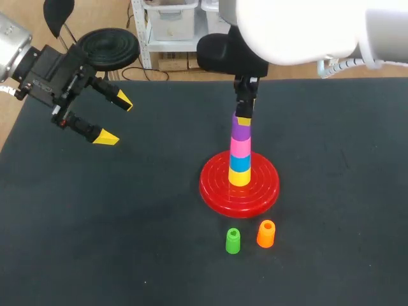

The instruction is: Pick up and stack the cylinders on the red base in this order: pink,purple,orange,green

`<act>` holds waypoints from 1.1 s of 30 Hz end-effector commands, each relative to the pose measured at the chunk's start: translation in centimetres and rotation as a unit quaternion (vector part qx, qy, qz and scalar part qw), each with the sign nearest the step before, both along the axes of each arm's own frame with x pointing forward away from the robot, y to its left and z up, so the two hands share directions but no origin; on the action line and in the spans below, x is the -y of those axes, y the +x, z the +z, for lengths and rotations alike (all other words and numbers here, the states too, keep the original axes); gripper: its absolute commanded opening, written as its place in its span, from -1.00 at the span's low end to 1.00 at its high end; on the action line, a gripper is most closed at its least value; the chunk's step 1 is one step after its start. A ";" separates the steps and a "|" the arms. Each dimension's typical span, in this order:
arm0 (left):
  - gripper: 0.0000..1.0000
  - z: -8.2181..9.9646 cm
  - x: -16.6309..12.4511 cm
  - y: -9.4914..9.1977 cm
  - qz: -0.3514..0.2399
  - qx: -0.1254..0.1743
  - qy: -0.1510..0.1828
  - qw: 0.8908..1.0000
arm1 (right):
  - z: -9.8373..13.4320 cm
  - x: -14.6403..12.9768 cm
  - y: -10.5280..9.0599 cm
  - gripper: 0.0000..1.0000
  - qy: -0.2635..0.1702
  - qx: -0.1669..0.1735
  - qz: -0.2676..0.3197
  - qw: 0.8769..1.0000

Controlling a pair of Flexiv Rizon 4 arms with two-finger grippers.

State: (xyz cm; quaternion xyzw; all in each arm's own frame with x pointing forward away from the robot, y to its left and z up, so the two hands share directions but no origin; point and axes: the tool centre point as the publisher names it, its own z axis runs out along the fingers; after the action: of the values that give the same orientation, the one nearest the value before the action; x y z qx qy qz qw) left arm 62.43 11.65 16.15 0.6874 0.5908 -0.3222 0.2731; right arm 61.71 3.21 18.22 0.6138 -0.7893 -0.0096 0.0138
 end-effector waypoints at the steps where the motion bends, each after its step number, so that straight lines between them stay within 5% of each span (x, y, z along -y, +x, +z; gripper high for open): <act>1: 1.00 -0.1 0.0 -0.1 0.001 0.001 -0.001 1.000 | -0.5 0.0 0.0 -1.00 -0.001 -0.003 -0.001 1.000; 10: 1.00 -0.1 0.0 -0.1 0.001 0.001 -0.001 1.000 | 0.2 0.0 -0.3 -1.00 0.011 0.005 -0.007 1.000; 11: 1.00 -0.1 0.0 -0.1 0.001 0.001 -0.001 1.000 | 0.3 0.0 -0.4 -0.63 0.013 0.011 -0.007 1.000; 13: 1.00 -0.1 0.0 -0.1 0.001 0.001 -0.001 1.000 | 0.6 -0.1 -0.6 0.63 0.015 0.012 -0.006 1.000; 14: 1.00 -0.1 0.0 -0.1 0.001 0.001 -0.001 1.000 | 0.8 -0.1 -0.6 0.88 0.017 0.013 -0.006 1.000; 25: 1.00 -0.1 0.0 -0.1 0.001 0.001 -0.001 1.000 | 2.4 0.3 -1.8 1.00 0.038 0.022 -0.006 0.999; 33: 1.00 -0.1 0.0 -0.1 0.001 0.001 -0.001 1.000 | 2.4 2.5 -4.9 1.00 0.026 0.056 -0.034 0.998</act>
State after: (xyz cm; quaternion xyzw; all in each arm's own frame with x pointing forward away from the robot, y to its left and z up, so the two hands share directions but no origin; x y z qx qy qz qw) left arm 62.43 11.65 16.15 0.6874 0.5908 -0.3222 0.2731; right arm 59.08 1.73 21.05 0.5919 -0.8057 -0.0193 -0.0128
